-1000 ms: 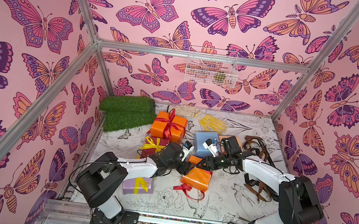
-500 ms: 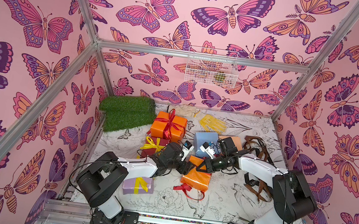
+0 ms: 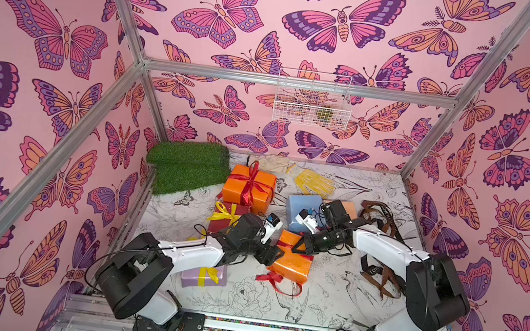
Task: Untie the ribbon bows on the gift boxes
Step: Pull the ribbon from the gift box.
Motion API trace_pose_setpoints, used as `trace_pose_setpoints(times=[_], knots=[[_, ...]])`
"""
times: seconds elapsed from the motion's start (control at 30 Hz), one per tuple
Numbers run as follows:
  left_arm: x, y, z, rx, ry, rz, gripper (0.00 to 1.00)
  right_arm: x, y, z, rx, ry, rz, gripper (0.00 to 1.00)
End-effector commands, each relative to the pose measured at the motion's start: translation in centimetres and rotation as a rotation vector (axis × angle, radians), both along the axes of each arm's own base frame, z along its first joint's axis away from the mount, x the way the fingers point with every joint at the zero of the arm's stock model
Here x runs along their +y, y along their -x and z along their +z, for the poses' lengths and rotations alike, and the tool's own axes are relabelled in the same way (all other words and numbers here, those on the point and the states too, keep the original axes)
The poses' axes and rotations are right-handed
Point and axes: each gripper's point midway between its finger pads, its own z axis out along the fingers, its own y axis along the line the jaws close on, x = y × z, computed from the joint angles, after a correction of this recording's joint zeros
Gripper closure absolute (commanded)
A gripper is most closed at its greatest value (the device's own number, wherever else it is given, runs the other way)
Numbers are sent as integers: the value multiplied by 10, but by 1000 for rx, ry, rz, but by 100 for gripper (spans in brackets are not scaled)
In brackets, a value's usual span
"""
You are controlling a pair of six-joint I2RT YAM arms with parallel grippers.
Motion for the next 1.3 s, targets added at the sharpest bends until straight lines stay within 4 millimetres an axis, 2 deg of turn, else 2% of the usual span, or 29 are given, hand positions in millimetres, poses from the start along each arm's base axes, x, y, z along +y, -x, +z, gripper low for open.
trace_pose_setpoints(times=[0.0,0.1,0.33,0.6,1.07,1.27], knots=[[8,6,-14,39,-41,4,25,0,-5,36,-65,-4,-15,100],[15,-9,-23,41,-86,98,26,3,-4,58,-99,-30,-2,100],[5,-14,-19,45,-72,88,27,3,-4,104,-195,-71,-1,100],[6,-13,-18,42,-70,90,27,2,-14,181,-390,-135,-22,100],[6,-12,-19,41,-76,87,27,-23,-29,281,-690,-114,-124,100],[6,-12,-19,38,-78,87,27,-39,-32,336,-842,-126,-202,100]])
